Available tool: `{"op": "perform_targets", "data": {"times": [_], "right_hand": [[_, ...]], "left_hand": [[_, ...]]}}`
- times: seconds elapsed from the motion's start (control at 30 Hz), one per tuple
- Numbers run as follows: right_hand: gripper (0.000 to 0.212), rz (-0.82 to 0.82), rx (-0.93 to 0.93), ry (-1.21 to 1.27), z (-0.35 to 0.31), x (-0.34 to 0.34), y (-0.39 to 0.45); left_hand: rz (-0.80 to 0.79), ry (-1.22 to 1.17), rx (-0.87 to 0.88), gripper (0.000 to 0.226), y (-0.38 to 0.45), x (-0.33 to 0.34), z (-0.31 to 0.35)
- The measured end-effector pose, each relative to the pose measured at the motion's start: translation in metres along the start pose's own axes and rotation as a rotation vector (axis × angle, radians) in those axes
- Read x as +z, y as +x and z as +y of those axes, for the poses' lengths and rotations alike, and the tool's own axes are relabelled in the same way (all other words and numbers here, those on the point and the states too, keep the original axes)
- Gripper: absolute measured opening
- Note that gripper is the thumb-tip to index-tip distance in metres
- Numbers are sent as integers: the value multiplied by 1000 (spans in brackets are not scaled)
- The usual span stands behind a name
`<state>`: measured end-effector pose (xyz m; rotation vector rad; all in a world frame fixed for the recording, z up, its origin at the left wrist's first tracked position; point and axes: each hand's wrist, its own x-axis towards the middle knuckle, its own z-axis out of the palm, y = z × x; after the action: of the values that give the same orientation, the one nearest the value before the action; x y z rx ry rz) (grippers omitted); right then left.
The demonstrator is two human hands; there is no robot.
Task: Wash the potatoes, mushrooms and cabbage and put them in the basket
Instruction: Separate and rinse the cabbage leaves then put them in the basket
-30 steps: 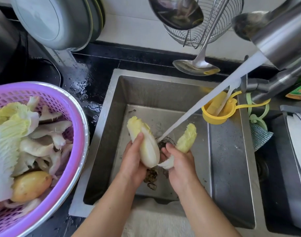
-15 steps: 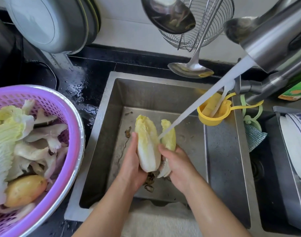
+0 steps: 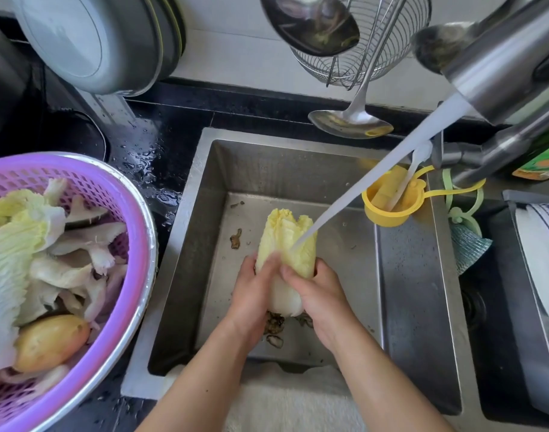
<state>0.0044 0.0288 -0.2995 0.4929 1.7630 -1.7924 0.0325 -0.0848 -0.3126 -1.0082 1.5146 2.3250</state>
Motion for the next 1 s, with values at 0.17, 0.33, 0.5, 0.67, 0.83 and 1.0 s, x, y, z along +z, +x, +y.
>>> {"op": "perform_targets", "data": {"times": [0.17, 0.33, 0.5, 0.67, 0.83, 1.0], "right_hand": [[45, 10, 52, 144, 2, 2, -1], [24, 197, 82, 155, 16, 8, 7], [12, 371, 61, 40, 21, 18, 16], [20, 348, 73, -41, 20, 18, 21], [34, 45, 255, 108, 6, 7, 23], [30, 222, 449, 312, 16, 16, 35]], "left_hand": [[14, 39, -2, 36, 0, 0, -2], [95, 86, -18, 32, 5, 1, -9], [200, 80, -11, 32, 9, 0, -10], [276, 154, 67, 34, 9, -2, -7], [339, 275, 187, 18, 8, -5, -5], [445, 272, 253, 13, 6, 0, -4]]}}
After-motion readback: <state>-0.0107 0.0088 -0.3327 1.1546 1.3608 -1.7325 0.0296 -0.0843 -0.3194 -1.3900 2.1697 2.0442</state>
